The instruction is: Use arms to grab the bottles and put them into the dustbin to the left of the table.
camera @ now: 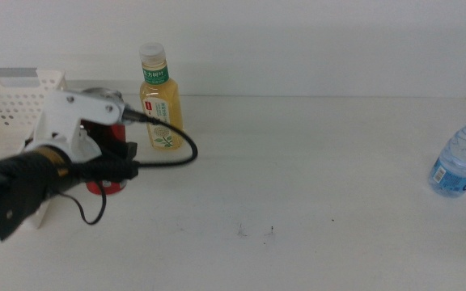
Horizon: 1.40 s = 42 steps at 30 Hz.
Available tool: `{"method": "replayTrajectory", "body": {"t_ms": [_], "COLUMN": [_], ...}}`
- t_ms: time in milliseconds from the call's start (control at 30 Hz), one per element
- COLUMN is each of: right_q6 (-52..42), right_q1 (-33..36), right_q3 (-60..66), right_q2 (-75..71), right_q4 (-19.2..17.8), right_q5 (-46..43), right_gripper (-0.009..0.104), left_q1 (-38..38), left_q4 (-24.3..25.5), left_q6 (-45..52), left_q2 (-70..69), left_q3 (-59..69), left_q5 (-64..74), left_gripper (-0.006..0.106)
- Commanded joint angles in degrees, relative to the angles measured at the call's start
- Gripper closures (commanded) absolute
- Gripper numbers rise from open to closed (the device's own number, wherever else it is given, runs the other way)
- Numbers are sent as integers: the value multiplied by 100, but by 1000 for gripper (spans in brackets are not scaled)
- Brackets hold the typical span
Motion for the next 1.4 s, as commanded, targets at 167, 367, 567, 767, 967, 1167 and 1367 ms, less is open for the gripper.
{"method": "replayTrajectory", "body": {"t_ms": [167,367,567,767,967,1167,1367], "right_q6": [-21,-21,-21,-21,-21,-21,-21], "right_q1": [-43,-43,-43,-43,-43,-43,-43], "right_q3": [20,20,20,20,20,20,20], "right_q2": [-25,-25,-25,-25,-25,-25,-25], "right_q4": [-14,-14,-14,-14,-14,-14,-14], "right_q5": [-70,-70,-70,-70,-70,-70,-70], "right_gripper": [14,14,14,14,14,14,14], "left_q1": [-9,19,578,1265,1549,1950,2323], "left_q4": [-43,-801,-2546,-2504,-2310,-1927,-1673], "left_q6": [-51,852,2657,2850,2849,2642,2605], "left_q2": [-190,-190,-190,152,863,1457,1628], "left_q3": [-1118,-2152,-2994,-3912,-4955,-5840,-6303], "left_q5": [1996,3584,4666,5899,6877,7634,7818], "left_gripper": [63,63,63,63,63,63,63]}}
